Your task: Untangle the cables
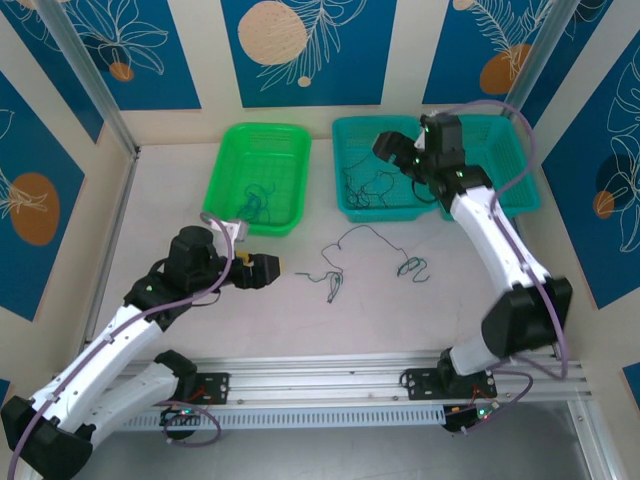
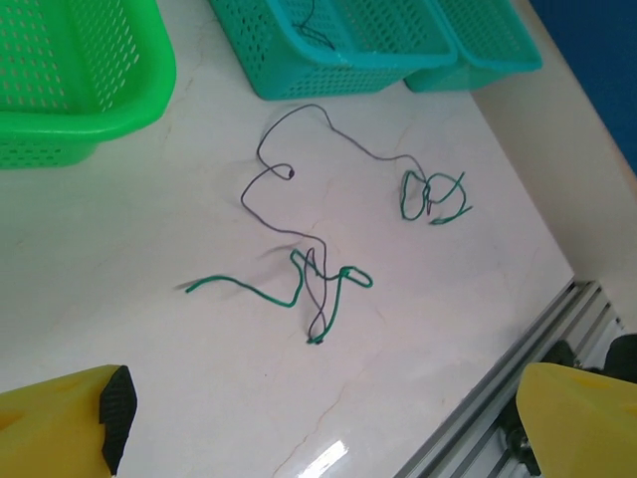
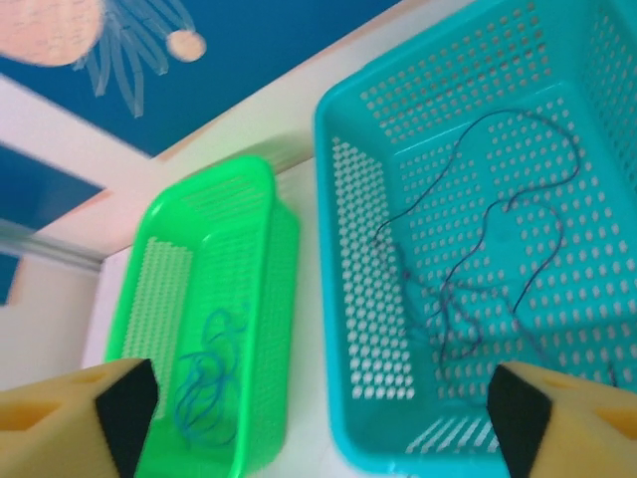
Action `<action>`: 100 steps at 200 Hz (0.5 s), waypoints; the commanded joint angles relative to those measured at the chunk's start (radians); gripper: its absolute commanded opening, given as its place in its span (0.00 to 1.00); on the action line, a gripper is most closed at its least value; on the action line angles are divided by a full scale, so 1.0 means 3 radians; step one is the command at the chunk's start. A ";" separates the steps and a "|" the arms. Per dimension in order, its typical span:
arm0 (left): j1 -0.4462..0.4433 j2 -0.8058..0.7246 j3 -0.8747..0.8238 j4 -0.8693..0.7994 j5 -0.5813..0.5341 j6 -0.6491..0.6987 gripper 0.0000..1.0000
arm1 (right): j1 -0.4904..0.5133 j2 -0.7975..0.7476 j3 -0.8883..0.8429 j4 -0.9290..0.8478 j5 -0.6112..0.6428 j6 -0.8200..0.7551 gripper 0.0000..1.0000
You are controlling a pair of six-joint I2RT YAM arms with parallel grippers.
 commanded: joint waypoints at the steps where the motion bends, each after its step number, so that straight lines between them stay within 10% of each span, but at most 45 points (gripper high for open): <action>1: 0.0030 -0.0012 0.0148 -0.0190 0.0026 0.0291 0.98 | 0.0231 -0.0263 -0.0579 0.0049 -0.0117 0.0298 0.83; 54: 0.0030 -0.0079 0.0153 -0.0272 0.0074 0.0425 0.99 | 0.1260 -0.0122 -0.1171 0.0201 0.0621 0.0232 0.82; 100: 0.0030 -0.0174 0.0123 -0.0335 0.0050 0.0393 0.99 | 0.1504 0.0630 -0.0956 0.0372 0.1125 -0.0216 0.90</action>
